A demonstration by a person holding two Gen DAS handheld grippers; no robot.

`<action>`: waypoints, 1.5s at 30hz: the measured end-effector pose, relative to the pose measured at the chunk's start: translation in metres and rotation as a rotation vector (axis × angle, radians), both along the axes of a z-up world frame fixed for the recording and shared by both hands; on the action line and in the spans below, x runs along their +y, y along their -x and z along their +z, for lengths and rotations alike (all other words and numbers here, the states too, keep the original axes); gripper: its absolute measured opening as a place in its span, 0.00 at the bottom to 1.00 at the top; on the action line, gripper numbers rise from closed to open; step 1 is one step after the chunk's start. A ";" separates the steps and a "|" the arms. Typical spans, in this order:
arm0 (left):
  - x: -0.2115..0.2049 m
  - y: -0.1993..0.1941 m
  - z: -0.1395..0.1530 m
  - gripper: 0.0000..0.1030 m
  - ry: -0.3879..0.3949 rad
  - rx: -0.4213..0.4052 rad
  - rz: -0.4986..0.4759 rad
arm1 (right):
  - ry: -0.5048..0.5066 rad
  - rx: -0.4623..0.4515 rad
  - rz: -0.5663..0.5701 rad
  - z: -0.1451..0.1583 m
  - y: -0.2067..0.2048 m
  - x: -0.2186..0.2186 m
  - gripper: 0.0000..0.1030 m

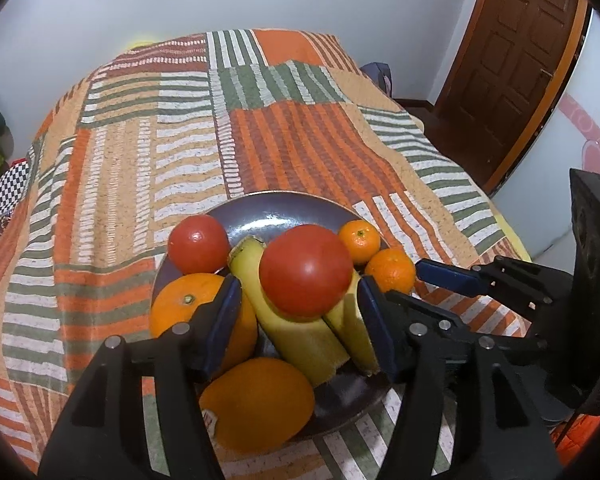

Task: Organize fruits
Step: 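Lower the tomato onto the plate with the left tool while the right tool places the tangerine, then open both tools and withdraw them from the plate, then grasp a dark red date with the left tool while the right tool grasps another date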

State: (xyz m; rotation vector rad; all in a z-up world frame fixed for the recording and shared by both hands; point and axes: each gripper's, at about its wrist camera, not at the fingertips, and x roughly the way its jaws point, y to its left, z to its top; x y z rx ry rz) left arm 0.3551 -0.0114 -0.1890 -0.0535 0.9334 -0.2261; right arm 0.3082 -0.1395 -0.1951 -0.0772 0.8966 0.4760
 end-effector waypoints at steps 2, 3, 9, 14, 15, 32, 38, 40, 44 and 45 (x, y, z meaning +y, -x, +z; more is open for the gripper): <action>0.002 0.006 0.007 0.58 0.004 -0.018 0.005 | 0.004 -0.010 -0.002 0.004 0.003 0.000 0.36; 0.004 0.010 0.013 0.58 0.006 -0.032 0.009 | 0.003 -0.017 -0.004 0.007 0.005 0.000 0.41; 0.012 0.042 0.047 0.58 -0.020 -0.128 0.039 | -0.007 -0.075 -0.010 0.031 0.022 -0.001 0.46; 0.022 0.072 0.073 0.63 -0.023 -0.192 0.057 | -0.023 -0.129 -0.012 0.056 0.041 -0.002 0.52; 0.024 0.079 0.077 0.64 -0.022 -0.200 0.058 | -0.024 -0.140 -0.015 0.060 0.045 -0.002 0.53; 0.062 0.147 0.044 0.69 -0.070 -0.101 0.109 | -0.009 -0.158 0.004 0.061 0.102 0.017 0.65; 0.062 0.158 0.007 0.69 -0.086 -0.025 0.088 | -0.019 -0.072 0.019 0.032 0.112 0.023 0.65; 0.062 0.158 -0.002 0.69 -0.083 -0.003 0.079 | -0.021 -0.033 0.032 0.022 0.114 0.025 0.65; 0.059 0.159 -0.018 0.60 -0.074 0.023 0.061 | -0.037 0.032 0.054 0.004 0.117 0.029 0.56; 0.058 0.159 -0.022 0.59 -0.069 0.033 0.054 | -0.035 0.044 0.060 0.001 0.117 0.030 0.53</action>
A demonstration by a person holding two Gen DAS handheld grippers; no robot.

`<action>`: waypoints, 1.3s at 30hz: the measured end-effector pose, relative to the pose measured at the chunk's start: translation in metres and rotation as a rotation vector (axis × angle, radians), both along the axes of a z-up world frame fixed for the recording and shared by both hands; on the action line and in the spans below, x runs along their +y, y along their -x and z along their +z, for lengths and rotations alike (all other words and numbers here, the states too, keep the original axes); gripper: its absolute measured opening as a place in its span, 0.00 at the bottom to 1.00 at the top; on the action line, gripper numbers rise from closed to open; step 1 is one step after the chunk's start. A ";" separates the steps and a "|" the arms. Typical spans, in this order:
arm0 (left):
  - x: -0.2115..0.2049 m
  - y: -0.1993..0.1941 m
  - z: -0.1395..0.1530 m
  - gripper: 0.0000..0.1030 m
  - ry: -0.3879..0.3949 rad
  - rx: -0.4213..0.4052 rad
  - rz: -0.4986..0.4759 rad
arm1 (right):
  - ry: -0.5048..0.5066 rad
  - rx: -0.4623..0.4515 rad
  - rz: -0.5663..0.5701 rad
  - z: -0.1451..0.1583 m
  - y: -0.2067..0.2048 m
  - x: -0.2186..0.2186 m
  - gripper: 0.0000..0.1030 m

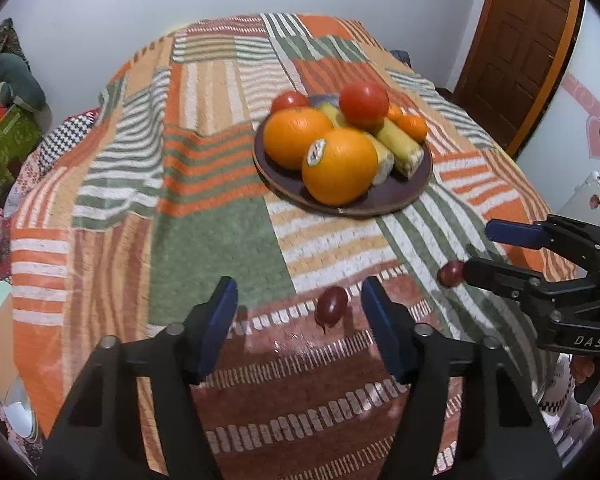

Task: Organize fruits
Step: 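Grasp a dark red date with the left tool while the right tool grasps another date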

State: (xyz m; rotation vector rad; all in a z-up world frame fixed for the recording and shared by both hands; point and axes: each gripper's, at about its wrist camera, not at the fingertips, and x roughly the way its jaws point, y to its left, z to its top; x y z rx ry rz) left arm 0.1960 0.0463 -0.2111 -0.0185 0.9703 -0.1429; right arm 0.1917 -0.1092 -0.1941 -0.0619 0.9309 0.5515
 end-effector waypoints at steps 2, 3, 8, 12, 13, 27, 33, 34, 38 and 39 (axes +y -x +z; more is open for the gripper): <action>-0.002 -0.001 -0.008 0.51 0.012 0.020 -0.011 | 0.000 0.025 0.012 -0.006 0.001 0.002 0.48; -0.003 -0.001 -0.011 0.49 0.015 0.027 -0.015 | 0.000 0.037 0.016 -0.008 0.001 0.003 0.44; -0.006 -0.004 -0.023 0.37 0.033 0.056 -0.026 | 0.015 0.076 0.028 -0.020 0.001 0.005 0.34; -0.007 -0.007 -0.030 0.34 0.061 0.064 -0.026 | 0.035 0.084 0.032 -0.026 0.001 0.006 0.26; -0.007 -0.007 -0.031 0.33 0.065 0.063 -0.025 | 0.039 0.079 0.031 -0.027 0.002 0.005 0.26; -0.009 -0.005 -0.012 0.18 0.086 0.021 -0.039 | 0.001 0.038 0.016 -0.012 -0.002 -0.001 0.23; -0.019 -0.011 0.008 0.18 0.080 -0.032 -0.052 | -0.004 -0.005 0.003 0.001 -0.009 -0.007 0.23; -0.021 -0.013 0.010 0.18 0.080 -0.038 -0.055 | -0.005 -0.011 0.001 0.003 -0.011 -0.007 0.23; -0.030 -0.023 0.016 0.18 0.092 -0.059 -0.068 | -0.007 -0.032 -0.004 0.008 -0.018 -0.008 0.23; -0.033 -0.026 0.017 0.18 0.096 -0.063 -0.072 | -0.008 -0.038 -0.006 0.009 -0.021 -0.008 0.23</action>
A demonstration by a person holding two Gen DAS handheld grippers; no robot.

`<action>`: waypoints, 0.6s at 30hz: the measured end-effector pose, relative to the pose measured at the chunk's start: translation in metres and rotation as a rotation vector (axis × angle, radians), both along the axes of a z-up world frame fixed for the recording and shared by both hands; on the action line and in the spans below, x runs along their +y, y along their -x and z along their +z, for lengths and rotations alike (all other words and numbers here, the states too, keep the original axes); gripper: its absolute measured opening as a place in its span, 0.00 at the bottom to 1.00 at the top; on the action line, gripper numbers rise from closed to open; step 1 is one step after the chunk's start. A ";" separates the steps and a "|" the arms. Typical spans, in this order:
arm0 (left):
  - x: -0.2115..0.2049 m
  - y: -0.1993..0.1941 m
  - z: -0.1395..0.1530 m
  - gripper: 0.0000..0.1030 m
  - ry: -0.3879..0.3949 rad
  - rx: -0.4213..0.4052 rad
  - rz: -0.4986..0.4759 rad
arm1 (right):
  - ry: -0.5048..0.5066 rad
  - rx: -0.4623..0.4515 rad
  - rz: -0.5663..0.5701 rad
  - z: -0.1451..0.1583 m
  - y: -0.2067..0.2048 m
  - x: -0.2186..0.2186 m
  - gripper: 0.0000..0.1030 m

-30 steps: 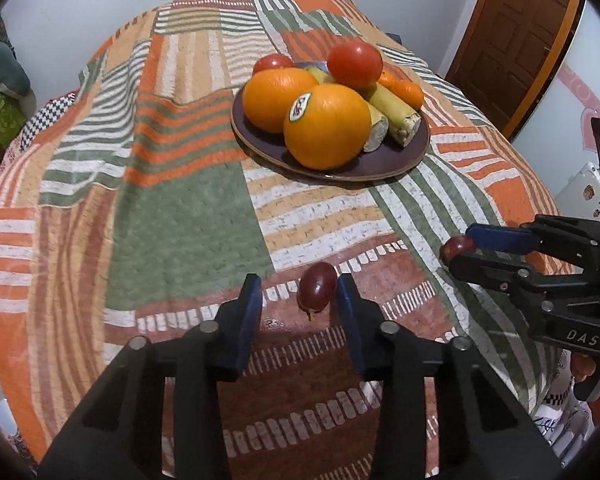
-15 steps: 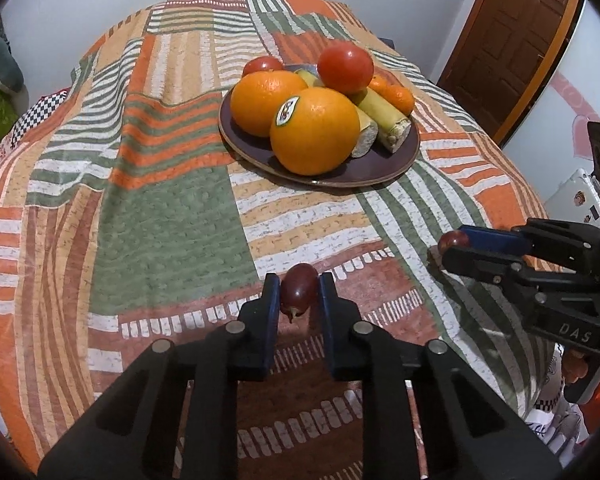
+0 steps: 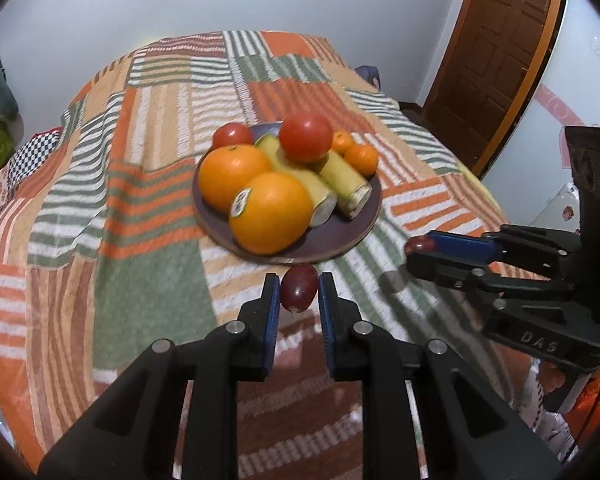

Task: Organize fruits
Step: 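Carry the date to the plate rim with the left tool while the right tool sets its date there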

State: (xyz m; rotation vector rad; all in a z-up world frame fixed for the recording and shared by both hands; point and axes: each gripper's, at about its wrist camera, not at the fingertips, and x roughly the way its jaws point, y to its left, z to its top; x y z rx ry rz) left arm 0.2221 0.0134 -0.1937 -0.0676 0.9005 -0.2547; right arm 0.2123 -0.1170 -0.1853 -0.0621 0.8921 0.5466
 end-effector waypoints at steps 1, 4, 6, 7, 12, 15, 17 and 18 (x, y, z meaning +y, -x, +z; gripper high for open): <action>-0.003 -0.002 0.001 0.18 0.002 -0.002 -0.003 | -0.002 -0.004 -0.001 0.001 -0.003 0.000 0.23; -0.010 -0.012 -0.001 0.18 0.006 -0.002 -0.013 | -0.002 -0.010 -0.002 0.001 -0.008 0.001 0.23; -0.014 -0.018 -0.003 0.18 0.004 0.002 -0.018 | -0.002 -0.011 0.000 0.000 -0.014 0.002 0.23; -0.016 -0.021 -0.005 0.18 0.001 0.004 -0.020 | -0.002 -0.010 0.001 0.000 -0.016 0.002 0.23; -0.021 -0.036 -0.015 0.18 0.001 0.029 -0.020 | -0.003 -0.002 0.004 -0.007 -0.028 0.007 0.23; -0.022 -0.042 -0.019 0.18 0.004 0.037 -0.015 | 0.005 0.001 0.012 -0.010 -0.034 0.010 0.23; -0.023 -0.046 -0.022 0.18 0.007 0.041 -0.010 | 0.015 0.004 0.012 -0.013 -0.038 0.011 0.23; -0.023 -0.047 -0.023 0.18 0.009 0.042 -0.010 | 0.017 0.008 0.013 -0.015 -0.040 0.011 0.23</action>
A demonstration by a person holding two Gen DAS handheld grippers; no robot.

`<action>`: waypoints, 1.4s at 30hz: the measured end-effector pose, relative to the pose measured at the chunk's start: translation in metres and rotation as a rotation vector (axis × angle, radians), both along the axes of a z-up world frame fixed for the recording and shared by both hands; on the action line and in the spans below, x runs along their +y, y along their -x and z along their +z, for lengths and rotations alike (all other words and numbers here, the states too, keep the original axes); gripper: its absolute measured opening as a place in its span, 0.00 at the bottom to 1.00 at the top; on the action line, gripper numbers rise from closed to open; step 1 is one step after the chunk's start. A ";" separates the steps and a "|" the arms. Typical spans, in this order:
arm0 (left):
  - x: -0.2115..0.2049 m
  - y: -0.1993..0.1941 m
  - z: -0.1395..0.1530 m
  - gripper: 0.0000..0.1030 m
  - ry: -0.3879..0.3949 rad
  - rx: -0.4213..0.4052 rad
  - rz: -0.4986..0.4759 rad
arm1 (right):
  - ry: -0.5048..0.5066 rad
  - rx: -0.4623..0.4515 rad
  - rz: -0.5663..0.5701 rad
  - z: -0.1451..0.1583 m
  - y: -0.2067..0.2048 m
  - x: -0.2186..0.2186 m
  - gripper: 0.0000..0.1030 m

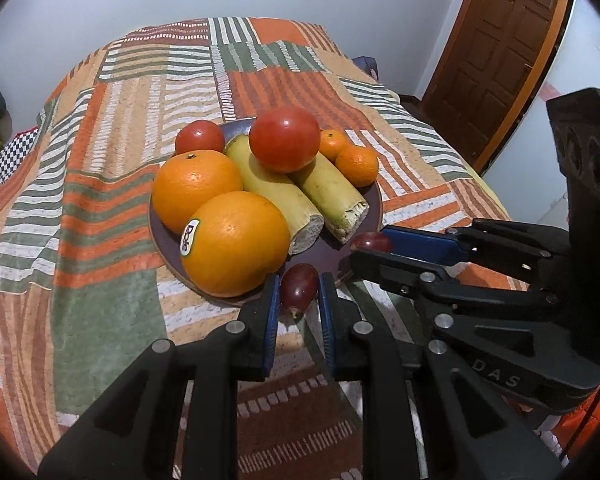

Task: Organize fruits
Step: 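Carry the date to the plate rim with the left tool while the right tool sets its date there, then open both tools and pull them back from the plate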

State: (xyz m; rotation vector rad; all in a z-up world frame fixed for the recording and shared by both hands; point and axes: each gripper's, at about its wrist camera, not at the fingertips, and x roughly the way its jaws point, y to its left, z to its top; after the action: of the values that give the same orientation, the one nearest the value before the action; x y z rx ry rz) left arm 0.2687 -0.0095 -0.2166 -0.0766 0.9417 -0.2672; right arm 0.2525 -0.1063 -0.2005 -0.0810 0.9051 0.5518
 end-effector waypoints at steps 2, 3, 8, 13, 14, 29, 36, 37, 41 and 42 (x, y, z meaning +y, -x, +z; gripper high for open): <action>-0.001 -0.002 -0.002 0.18 0.002 0.002 -0.001 | -0.009 0.016 0.006 -0.003 -0.003 -0.001 0.23; -0.001 -0.003 -0.003 0.18 0.002 0.005 -0.002 | -0.011 0.021 0.009 -0.003 -0.004 -0.001 0.23; -0.001 -0.006 -0.008 0.18 -0.004 0.010 0.001 | -0.002 0.029 0.017 -0.009 -0.009 0.001 0.23; 0.002 -0.005 -0.008 0.18 0.013 0.015 0.001 | -0.005 0.031 0.024 -0.009 -0.013 0.001 0.23; 0.002 -0.006 -0.008 0.18 0.016 0.018 0.000 | -0.009 0.036 0.023 -0.009 -0.014 0.001 0.23; 0.004 0.000 -0.008 0.28 0.004 0.020 0.007 | 0.013 0.053 0.022 -0.008 -0.016 -0.001 0.30; 0.002 0.020 0.012 0.28 -0.041 -0.040 0.015 | -0.022 0.029 0.007 0.009 -0.008 -0.008 0.32; 0.004 0.026 0.020 0.28 -0.048 -0.067 0.024 | -0.027 0.021 0.004 0.013 -0.006 -0.010 0.32; 0.012 0.048 0.061 0.28 -0.053 -0.179 0.065 | -0.051 -0.062 -0.028 0.048 0.012 -0.020 0.32; 0.015 0.055 0.074 0.28 -0.052 -0.212 0.077 | -0.057 -0.082 -0.034 0.056 0.016 -0.022 0.32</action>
State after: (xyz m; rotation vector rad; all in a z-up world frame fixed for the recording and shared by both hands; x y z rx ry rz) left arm 0.2133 0.0052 -0.1428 -0.0356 0.7325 -0.1755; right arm 0.2360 -0.1285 -0.1447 -0.0362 0.8090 0.5383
